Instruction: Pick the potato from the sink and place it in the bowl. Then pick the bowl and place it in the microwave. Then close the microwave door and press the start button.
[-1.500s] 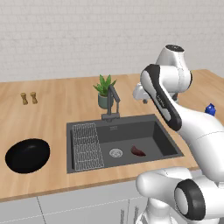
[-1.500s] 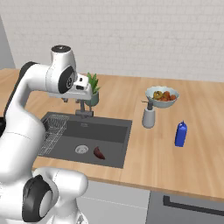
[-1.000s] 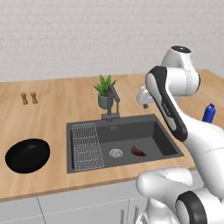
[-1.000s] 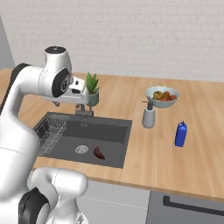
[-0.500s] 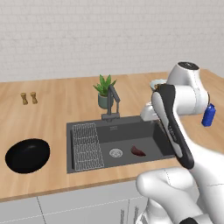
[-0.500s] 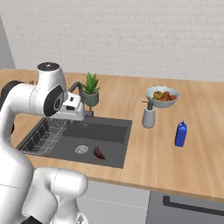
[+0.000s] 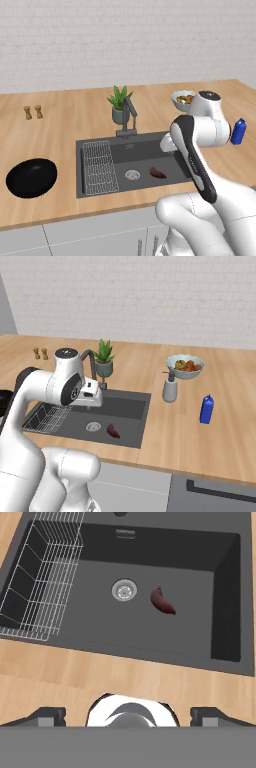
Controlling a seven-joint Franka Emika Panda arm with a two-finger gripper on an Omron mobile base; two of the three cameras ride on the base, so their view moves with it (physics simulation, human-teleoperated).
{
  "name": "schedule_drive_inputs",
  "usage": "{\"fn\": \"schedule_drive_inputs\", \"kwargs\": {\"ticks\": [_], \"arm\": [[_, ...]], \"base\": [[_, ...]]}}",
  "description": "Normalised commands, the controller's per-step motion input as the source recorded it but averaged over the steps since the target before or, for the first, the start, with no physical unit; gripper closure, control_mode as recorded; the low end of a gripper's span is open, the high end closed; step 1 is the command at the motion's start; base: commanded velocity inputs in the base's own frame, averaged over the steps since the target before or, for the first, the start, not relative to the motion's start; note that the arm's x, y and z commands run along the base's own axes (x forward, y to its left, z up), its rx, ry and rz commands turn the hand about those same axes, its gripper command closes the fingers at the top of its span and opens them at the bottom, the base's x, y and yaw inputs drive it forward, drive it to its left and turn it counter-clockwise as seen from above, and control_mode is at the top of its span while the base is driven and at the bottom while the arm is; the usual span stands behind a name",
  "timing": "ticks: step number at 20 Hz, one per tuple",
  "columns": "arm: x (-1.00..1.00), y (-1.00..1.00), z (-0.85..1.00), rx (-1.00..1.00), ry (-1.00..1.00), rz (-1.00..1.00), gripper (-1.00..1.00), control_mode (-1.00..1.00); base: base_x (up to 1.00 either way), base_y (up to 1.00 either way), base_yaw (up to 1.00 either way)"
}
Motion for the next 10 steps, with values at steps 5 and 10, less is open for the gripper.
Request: {"fn": "schedule_drive_inputs", "kwargs": {"ticks": [5,10], "arm": [[0.48,-0.12,-0.45,0.0,0.03,0.06,-1.0,-1.0],[0.45,-0.2,-0.45,0.0,0.01,0.07,-1.0,-1.0]], "base": [[0.0,0.0,0.0],[0.0,0.0,0.0]]}}
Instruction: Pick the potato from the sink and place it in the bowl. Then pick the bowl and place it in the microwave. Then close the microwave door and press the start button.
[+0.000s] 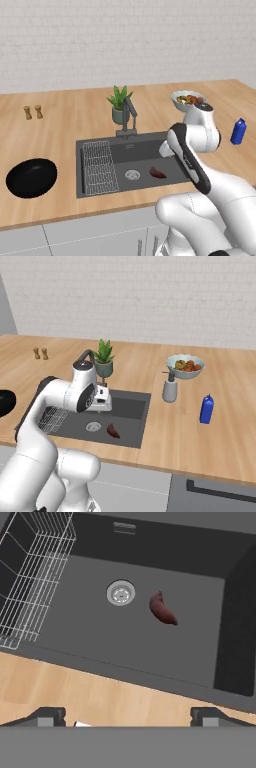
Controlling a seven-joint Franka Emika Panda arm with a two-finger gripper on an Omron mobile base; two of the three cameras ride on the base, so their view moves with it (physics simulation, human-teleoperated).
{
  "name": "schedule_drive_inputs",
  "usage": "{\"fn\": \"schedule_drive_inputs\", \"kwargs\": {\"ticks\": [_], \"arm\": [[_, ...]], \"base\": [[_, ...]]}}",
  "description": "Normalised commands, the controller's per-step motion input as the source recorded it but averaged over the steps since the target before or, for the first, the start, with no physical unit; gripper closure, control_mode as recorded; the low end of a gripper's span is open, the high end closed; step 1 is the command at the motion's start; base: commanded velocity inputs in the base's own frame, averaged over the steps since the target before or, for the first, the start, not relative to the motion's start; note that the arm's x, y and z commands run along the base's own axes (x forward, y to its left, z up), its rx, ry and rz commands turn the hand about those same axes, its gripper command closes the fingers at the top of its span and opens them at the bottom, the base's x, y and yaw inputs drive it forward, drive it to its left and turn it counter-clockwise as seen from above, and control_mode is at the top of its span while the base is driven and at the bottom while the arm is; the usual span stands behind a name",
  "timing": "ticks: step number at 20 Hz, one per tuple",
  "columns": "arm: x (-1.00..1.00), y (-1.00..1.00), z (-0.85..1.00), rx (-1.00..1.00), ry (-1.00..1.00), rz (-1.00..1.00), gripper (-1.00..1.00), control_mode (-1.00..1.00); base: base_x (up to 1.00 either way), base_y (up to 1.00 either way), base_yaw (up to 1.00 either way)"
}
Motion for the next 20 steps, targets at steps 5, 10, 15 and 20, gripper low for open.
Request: {"fn": "schedule_drive_inputs", "kwargs": {"ticks": [5,10,15,20], "arm": [[0.41,-0.17,-0.47,0.0,0.0,0.07,-1.0,-1.0],[0.5,-0.02,-0.36,0.0,0.04,0.03,-1.0,-1.0],[0.51,0.0,-0.32,0.0,0.09,0.02,-1.0,-1.0],[0.5,-0.02,-0.19,0.0,0.19,0.0,-1.0,-1.0]], "base": [[0.0,0.0,0.0],[0.0,0.0,0.0],[0.0,0.0,0.0],[0.0,0.0,0.0]]}}
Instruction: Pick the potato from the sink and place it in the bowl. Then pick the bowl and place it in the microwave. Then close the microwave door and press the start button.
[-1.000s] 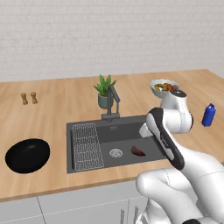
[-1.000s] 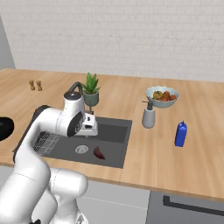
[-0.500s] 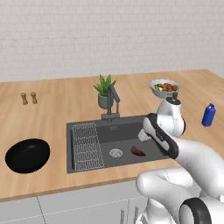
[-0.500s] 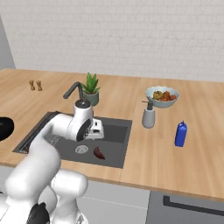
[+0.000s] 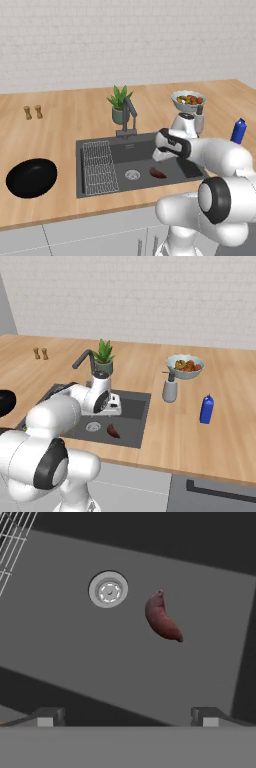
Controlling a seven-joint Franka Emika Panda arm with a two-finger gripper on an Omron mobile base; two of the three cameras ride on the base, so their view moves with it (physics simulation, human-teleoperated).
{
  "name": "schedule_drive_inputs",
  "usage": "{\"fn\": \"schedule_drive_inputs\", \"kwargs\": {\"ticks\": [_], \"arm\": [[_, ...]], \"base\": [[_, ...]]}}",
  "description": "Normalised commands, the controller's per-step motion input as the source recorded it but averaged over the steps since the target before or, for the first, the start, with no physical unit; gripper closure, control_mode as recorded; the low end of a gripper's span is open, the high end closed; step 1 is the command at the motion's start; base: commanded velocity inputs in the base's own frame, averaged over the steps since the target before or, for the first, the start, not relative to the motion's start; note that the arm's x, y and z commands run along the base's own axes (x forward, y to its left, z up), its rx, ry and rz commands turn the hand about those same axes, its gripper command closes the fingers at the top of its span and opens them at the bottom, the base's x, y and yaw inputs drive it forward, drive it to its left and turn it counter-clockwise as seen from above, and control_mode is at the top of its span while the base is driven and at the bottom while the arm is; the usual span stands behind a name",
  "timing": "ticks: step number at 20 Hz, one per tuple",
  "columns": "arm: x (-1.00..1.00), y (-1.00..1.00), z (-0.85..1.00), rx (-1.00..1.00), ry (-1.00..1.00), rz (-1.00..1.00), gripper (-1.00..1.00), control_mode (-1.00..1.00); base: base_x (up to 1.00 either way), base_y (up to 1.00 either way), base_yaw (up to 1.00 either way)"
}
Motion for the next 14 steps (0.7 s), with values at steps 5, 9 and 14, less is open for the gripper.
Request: {"fn": "schedule_drive_inputs", "kwargs": {"ticks": [5,9,14], "arm": [[0.4,-0.06,-0.16,0.0,0.1,0.0,-1.0,-1.0],[0.17,-0.16,-0.33,0.0,0.0,0.03,-1.0,-1.0],[0.15,-0.04,-0.4,0.0,0.0,0.01,-1.0,-1.0]], "base": [[0.0,0.0,0.0],[0.0,0.0,0.0],[0.0,0.0,0.0]]}}
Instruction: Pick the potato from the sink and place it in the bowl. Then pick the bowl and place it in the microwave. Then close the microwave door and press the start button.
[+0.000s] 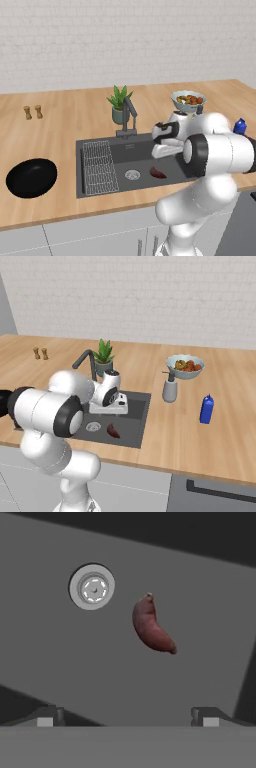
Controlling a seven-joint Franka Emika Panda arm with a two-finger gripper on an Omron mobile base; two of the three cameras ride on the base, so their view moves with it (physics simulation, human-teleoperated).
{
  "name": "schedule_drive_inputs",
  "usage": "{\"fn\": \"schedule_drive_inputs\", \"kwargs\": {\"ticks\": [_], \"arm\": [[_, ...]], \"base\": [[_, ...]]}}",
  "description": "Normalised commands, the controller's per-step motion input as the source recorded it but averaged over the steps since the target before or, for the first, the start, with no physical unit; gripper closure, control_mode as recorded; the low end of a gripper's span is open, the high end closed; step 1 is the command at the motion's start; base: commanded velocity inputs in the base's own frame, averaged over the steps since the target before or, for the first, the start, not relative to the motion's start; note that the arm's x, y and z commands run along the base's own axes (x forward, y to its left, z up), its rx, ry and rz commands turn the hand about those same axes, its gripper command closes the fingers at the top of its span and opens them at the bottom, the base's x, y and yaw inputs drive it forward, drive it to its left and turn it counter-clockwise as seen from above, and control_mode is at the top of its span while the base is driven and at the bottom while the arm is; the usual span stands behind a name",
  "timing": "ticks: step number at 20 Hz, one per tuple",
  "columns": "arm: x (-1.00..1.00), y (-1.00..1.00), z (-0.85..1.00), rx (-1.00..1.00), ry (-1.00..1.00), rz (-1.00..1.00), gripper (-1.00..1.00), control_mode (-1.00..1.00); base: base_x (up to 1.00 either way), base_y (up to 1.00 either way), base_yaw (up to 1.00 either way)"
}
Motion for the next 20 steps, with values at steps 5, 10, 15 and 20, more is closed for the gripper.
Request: {"fn": "schedule_drive_inputs", "kwargs": {"ticks": [5,10,15,20], "arm": [[0.29,0.0,-0.35,0.0,0.0,0.0,-1.0,-1.0],[0.28,0.0,-0.41,0.0,0.0,0.0,-1.0,-1.0],[0.25,0.0,-0.44,0.0,0.0,0.0,-1.0,-1.0],[0.4,0.0,-0.4,0.0,0.0,0.0,-1.0,-1.0]], "base": [[0.0,0.0,0.0],[0.0,0.0,0.0],[0.0,0.0,0.0],[0.0,0.0,0.0]]}}
